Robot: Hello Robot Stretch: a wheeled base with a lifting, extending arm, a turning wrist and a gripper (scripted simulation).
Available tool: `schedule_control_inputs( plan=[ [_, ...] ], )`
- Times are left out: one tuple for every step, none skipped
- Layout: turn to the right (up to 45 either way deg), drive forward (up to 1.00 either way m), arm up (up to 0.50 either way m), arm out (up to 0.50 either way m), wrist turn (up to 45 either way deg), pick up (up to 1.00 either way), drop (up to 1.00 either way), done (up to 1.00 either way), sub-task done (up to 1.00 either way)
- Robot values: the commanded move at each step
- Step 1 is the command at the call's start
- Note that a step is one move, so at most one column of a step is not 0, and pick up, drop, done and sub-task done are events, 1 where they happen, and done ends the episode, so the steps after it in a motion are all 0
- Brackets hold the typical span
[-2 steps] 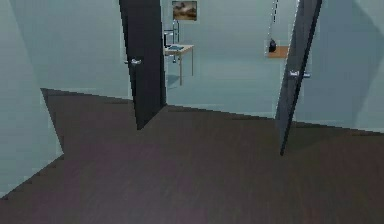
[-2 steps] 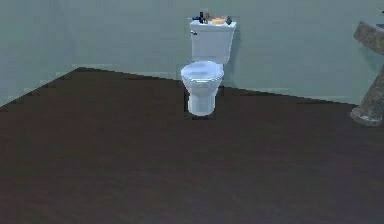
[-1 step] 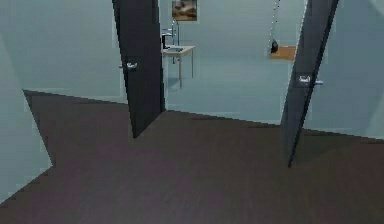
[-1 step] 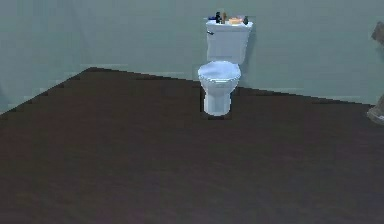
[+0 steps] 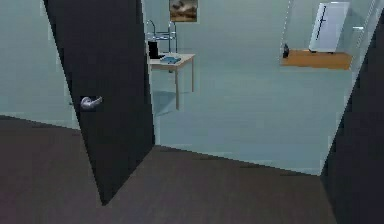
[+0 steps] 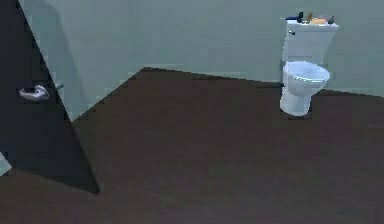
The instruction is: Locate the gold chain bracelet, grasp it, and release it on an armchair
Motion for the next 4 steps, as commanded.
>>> schedule_control_inputs(
  plan=[
    [0.0,1.0,0.0,0.0,0.0,0.0,0.0,0.0,0.0],
    [0.0,1.0,0.0,0.0,0.0,0.0,0.0,0.0,0.0],
    [-6.0,0.0,0.0,0.0,0.0,0.0,0.0,0.0,0.0],
    [0.0,0.15,0.0,0.0,0.0,0.0,0.0,0.0,0.0]
  ],
)
